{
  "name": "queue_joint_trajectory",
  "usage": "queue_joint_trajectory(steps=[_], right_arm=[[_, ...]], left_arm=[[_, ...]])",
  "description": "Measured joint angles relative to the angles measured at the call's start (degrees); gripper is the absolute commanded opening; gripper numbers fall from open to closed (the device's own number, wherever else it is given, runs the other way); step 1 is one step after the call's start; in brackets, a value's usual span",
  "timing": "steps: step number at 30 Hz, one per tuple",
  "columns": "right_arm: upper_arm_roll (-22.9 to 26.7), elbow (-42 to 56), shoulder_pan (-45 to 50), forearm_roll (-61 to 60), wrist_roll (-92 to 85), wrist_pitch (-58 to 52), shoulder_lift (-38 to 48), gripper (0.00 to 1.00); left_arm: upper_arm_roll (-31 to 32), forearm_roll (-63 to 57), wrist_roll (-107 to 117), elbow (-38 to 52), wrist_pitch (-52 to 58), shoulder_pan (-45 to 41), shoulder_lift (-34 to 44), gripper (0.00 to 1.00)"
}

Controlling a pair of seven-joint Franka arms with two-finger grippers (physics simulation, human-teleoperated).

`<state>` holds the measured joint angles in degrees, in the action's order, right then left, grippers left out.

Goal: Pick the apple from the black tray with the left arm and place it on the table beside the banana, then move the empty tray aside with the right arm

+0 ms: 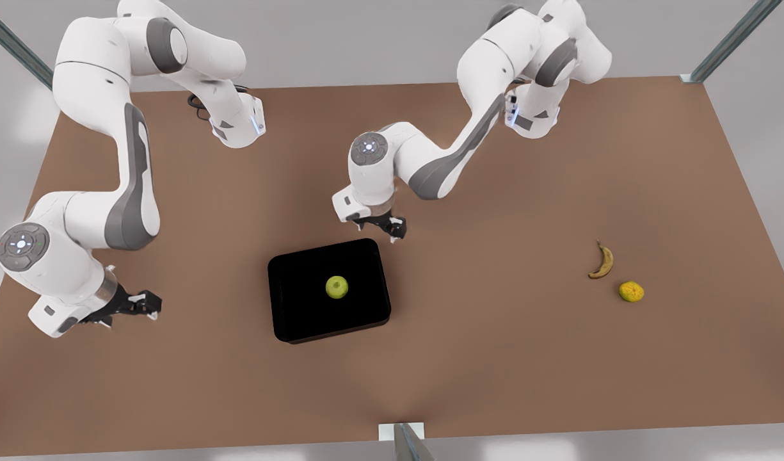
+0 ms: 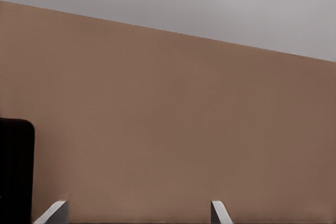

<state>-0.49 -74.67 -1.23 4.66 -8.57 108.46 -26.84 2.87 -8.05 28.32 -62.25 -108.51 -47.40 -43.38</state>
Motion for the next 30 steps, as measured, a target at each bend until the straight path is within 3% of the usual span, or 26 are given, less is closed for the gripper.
queue_joint_trajectory(steps=[7,18,30], right_arm=[[-0.3,0.0,0.1,0.0,-0.4,-1.7,0.0,1.0],[-0.3,0.0,0.0,0.1,-0.7,-2.3,0.0,1.0],[-0.3,0.0,0.0,0.2,-0.9,-2.4,0.0,1.0]], left_arm=[[-3.0,-3.3,15.3,10.2,-7.2,-3.7,-14.5,1.0],[-6.1,-3.9,28.1,16.4,-25.9,-2.1,-24.1,1.0],[-8.4,-6.8,33.3,17.1,-31.8,-6.6,-28.5,1.0]])
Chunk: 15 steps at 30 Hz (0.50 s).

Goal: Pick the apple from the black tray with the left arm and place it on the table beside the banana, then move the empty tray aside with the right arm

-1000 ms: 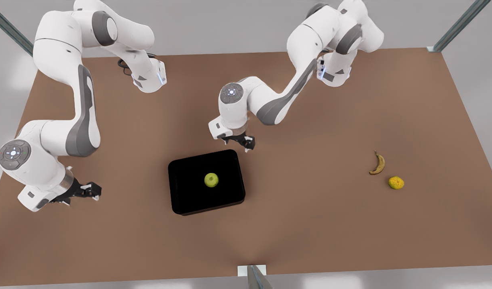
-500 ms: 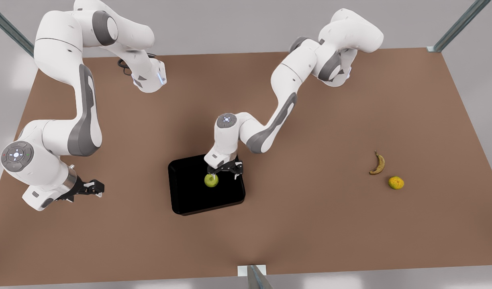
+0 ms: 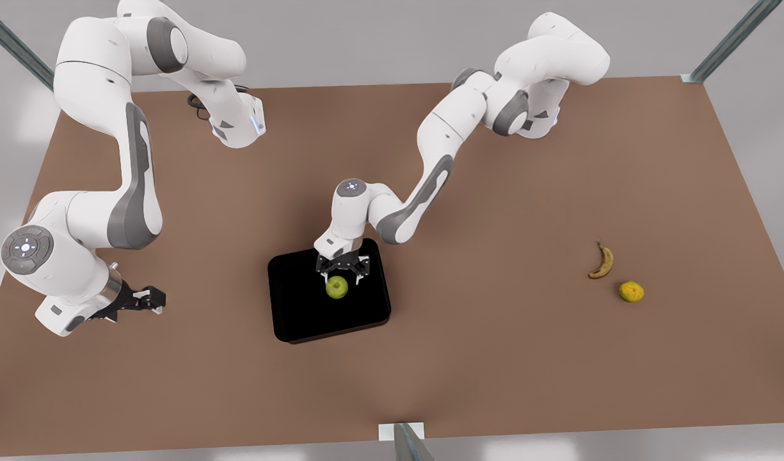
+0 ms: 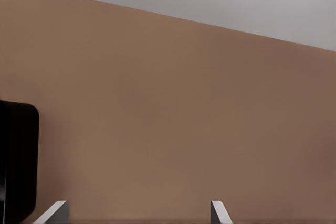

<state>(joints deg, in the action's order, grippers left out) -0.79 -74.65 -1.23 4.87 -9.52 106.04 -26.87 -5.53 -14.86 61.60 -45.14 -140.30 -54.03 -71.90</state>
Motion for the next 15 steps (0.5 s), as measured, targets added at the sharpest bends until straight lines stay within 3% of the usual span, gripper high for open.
queue_joint_trajectory(steps=[15], right_arm=[[0.0,0.0,0.0,0.0,-0.1,0.0,0.0,1.0]], left_arm=[[-0.3,-3.6,2.8,2.4,-4.0,0.0,-3.6,1.0]])
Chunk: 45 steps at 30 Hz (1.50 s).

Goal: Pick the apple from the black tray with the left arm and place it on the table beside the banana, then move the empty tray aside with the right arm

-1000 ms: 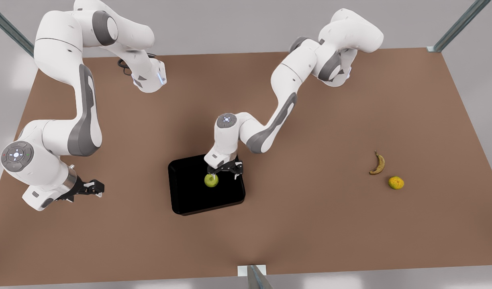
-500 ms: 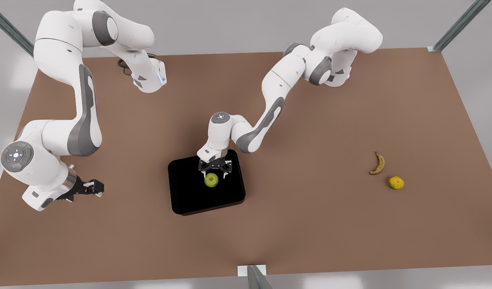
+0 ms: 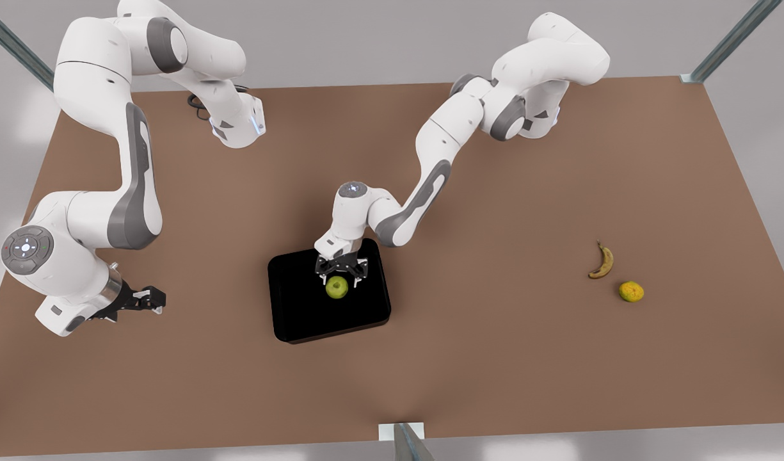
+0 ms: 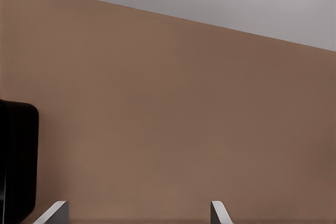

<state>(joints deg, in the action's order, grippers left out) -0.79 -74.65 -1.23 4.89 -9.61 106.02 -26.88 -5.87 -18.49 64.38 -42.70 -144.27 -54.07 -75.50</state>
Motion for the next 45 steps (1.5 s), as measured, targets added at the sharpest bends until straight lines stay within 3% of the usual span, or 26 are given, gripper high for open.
queue_joint_trajectory(steps=[11,14,17,19,26,31,36,39,45], right_arm=[[0.0,0.0,0.0,0.0,0.0,0.0,0.0,1.0],[0.0,0.0,0.0,0.0,0.0,0.0,0.0,1.0],[0.0,0.0,0.0,0.0,0.0,0.0,0.0,1.0],[0.0,0.0,0.0,0.0,0.0,0.0,0.0,1.0],[0.0,0.0,0.0,0.1,-0.1,0.0,0.0,1.0],[0.0,0.0,0.0,0.1,-0.1,0.0,0.0,1.0],[-0.7,0.0,1.0,-0.1,0.3,-0.2,0.0,1.0],[-1.6,3.9,9.4,-0.1,2.9,-3.0,0.0,1.0],[-1.6,4.8,25.0,0.0,12.4,-6.8,-1.4,1.0]], left_arm=[[0.0,-1.4,1.0,0.9,-2.1,-0.1,-1.7,1.0],[0.0,-1.4,1.2,1.3,-2.7,-0.1,-1.8,0.82],[0.0,-1.5,1.4,1.5,-3.0,-0.1,-1.7,0.82],[-0.1,-1.5,1.6,1.6,-3.1,-0.1,-1.6,0.75],[-0.4,-1.4,2.2,1.4,-3.2,0.7,-0.2,0.75],[0.7,3.0,1.5,-2.0,0.0,1.5,7.7,0.73],[0.8,5.3,0.1,-32.8,0.3,1.6,29.3,0.72],[0.8,5.9,-1.6,-53.6,-3.1,3.3,43.1,0.72],[0.5,12.8,-10.0,-75.6,-7.3,11.2,58.9,0.72]])
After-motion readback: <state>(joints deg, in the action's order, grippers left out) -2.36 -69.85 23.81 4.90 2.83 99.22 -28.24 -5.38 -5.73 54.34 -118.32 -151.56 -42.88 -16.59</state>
